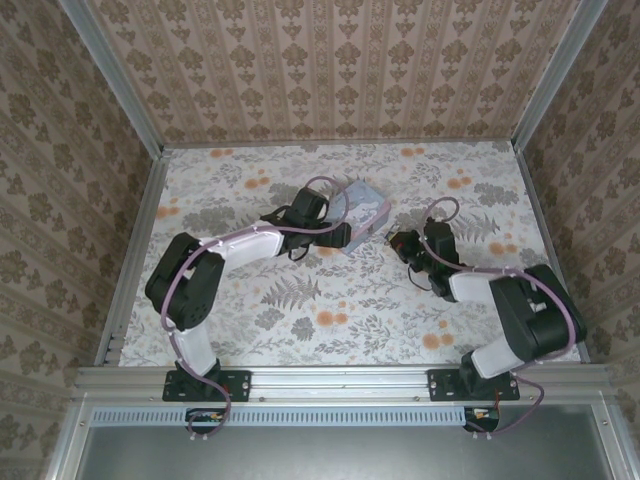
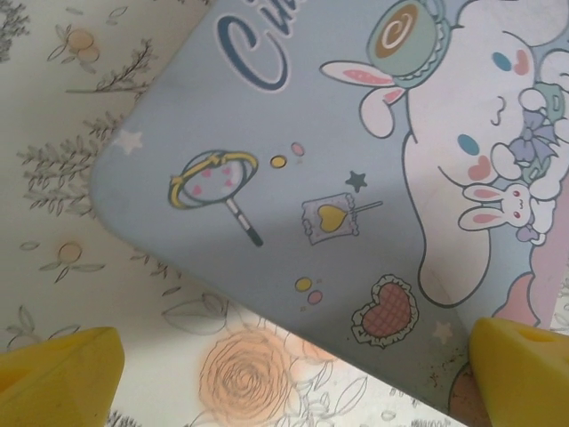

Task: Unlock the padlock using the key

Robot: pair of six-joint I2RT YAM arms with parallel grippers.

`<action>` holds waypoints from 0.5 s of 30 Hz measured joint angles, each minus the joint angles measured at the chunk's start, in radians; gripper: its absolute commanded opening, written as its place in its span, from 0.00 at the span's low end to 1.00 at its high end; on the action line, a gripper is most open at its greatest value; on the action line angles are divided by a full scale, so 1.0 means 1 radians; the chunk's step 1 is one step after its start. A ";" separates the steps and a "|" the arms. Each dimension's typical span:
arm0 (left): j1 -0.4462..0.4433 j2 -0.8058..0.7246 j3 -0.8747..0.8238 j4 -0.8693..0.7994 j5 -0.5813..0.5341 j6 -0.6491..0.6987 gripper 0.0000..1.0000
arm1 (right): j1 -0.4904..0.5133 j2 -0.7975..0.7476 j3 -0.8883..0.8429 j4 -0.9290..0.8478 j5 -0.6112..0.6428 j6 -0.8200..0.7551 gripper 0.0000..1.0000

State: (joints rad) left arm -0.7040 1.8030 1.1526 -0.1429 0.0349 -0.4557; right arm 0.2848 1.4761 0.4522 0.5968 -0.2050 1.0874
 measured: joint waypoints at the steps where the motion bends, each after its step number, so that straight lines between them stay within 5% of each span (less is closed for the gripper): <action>1: 0.004 -0.008 0.000 -0.016 0.004 0.000 1.00 | 0.025 -0.033 -0.007 -0.022 -0.004 -0.003 0.00; 8: 0.030 -0.065 -0.001 -0.164 0.030 0.000 1.00 | 0.301 -0.168 -0.051 -0.093 0.034 0.016 0.00; 15: 0.050 -0.158 -0.001 -0.279 0.036 0.000 1.00 | 0.557 -0.029 -0.054 -0.026 0.105 0.092 0.00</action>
State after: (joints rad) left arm -0.6537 1.6455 1.1515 -0.4221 0.0711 -0.4557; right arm 0.8417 1.4471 0.3981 0.5705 -0.1005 1.1790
